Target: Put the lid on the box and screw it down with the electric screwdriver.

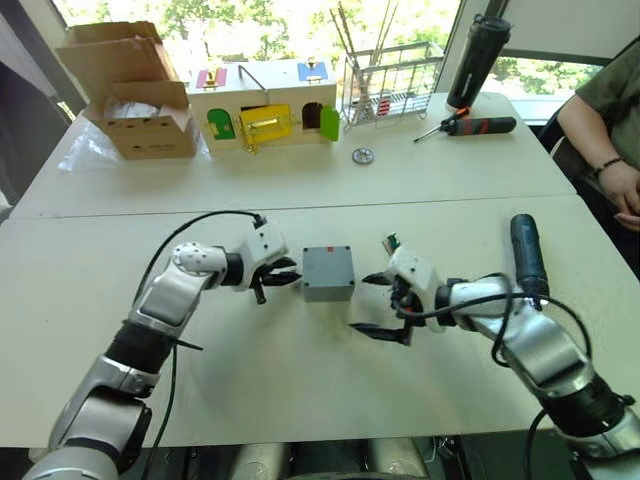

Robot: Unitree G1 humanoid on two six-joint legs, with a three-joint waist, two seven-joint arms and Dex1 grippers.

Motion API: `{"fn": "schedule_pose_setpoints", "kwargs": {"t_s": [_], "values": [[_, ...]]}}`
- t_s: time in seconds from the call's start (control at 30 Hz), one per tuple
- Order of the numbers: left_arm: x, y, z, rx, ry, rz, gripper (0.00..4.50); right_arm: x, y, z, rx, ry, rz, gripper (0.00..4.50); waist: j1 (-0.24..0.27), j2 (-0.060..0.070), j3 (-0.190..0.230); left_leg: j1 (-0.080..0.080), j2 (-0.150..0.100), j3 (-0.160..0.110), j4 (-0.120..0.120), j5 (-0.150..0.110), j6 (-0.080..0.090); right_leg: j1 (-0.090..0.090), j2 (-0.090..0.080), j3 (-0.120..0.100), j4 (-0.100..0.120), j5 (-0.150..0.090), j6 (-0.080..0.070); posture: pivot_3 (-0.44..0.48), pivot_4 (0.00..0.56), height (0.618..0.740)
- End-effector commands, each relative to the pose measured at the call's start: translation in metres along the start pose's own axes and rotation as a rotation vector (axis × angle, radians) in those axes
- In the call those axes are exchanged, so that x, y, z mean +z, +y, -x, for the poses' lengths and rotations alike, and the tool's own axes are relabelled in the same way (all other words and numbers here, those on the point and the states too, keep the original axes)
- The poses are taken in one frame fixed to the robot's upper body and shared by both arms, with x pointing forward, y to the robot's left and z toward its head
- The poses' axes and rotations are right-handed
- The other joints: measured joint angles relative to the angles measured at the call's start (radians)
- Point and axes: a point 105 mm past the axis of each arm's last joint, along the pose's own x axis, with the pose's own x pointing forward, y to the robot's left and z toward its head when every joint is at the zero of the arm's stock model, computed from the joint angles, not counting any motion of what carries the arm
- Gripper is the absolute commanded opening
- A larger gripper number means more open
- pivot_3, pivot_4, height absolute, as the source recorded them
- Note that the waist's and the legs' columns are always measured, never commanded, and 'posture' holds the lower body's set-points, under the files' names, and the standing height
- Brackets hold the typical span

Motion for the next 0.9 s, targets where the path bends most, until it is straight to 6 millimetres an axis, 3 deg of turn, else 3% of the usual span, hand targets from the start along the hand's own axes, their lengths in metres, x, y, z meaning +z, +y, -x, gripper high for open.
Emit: {"fn": "schedule_pose_setpoints", "kwargs": {"t_s": [0.03,0.17,0.33,0.5,0.73,0.9], "values": [[0.029,-0.003,0.027,-0.055,-0.117,0.026,1.34,0.029,-0.012,0.029,-0.051,-0.165,-0.120,4.48,0.000,0.000,0.000,0.000,0.000,0.000,0.000,0.000,0.000,0.000,0.000,0.000,0.000,0.000,0.000,0.000,0.150,0.740],[0.061,-0.014,0.042,-0.132,-0.215,0.039,1.34,0.030,-0.047,0.049,-0.215,-0.213,-0.189,4.48,0.007,0.000,0.000,0.000,-0.001,-0.001,0.001,0.000,0.000,0.002,-0.001,0.000,0.000,0.000,0.000,0.000,0.150,0.740],[0.082,-0.028,0.036,-0.188,-0.242,-0.022,1.34,0.007,-0.079,0.043,-0.375,-0.150,-0.183,4.48,0.001,0.000,0.000,0.000,-0.001,0.000,0.002,0.000,0.001,0.002,-0.001,0.000,0.000,0.000,0.000,0.000,0.150,0.740],[0.091,-0.030,0.024,-0.166,-0.237,-0.097,1.34,-0.010,-0.085,0.026,-0.390,-0.125,-0.186,4.48,-0.004,0.000,0.000,0.000,-0.001,0.001,0.001,0.000,0.001,0.001,0.000,0.000,0.000,0.000,0.000,0.000,0.150,0.740],[0.080,-0.024,0.015,-0.126,-0.174,-0.137,1.34,-0.017,-0.089,0.012,-0.406,-0.137,-0.209,4.48,-0.001,0.000,0.000,0.000,-0.001,0.001,0.001,0.000,0.001,0.001,0.000,0.000,0.000,0.000,0.000,0.000,0.150,0.740],[0.079,-0.025,0.014,-0.132,-0.177,-0.134,1.34,-0.020,-0.091,0.008,-0.412,-0.144,-0.218,2.79,-0.001,0.000,0.000,0.000,-0.001,0.001,0.001,0.000,0.001,0.001,0.000,0.000,0.000,0.000,0.000,0.000,0.150,0.740]]}}
